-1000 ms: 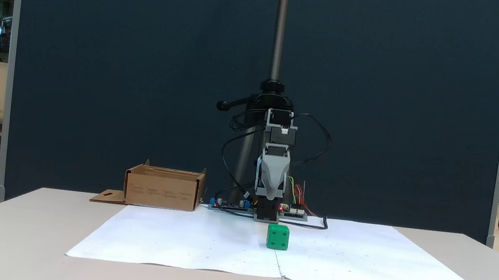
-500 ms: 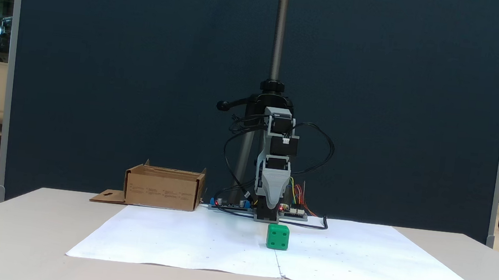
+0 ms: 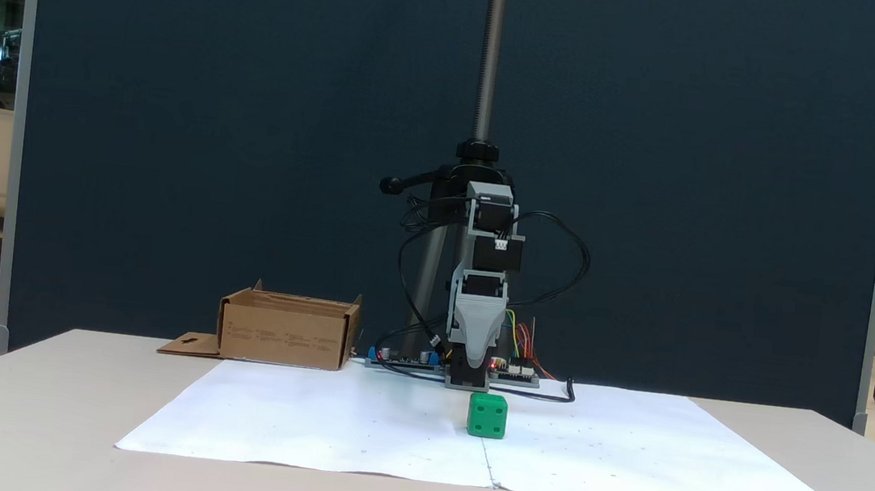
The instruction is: Grasp a green dice and put it in the bin.
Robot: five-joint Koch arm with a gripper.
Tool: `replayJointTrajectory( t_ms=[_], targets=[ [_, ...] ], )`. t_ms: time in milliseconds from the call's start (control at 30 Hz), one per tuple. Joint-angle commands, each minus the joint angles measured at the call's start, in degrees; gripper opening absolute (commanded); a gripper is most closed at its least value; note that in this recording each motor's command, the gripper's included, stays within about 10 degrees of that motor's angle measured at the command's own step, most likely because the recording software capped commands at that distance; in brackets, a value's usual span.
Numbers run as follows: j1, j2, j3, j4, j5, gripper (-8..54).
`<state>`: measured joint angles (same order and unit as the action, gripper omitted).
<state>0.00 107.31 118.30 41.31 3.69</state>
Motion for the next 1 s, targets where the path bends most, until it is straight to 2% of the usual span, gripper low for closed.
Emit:
replayJointTrajectory(
  t_ms=[0,367,967],
  targets=[
    [-0.09,-1.58,-4.66,-1.14,3.16,41.6],
    [-2.90,-11.95,-8.96,-1.05,6.15,41.5],
    [-7.47,-20.48,-14.50,-1.05,10.37,41.5]
  ],
)
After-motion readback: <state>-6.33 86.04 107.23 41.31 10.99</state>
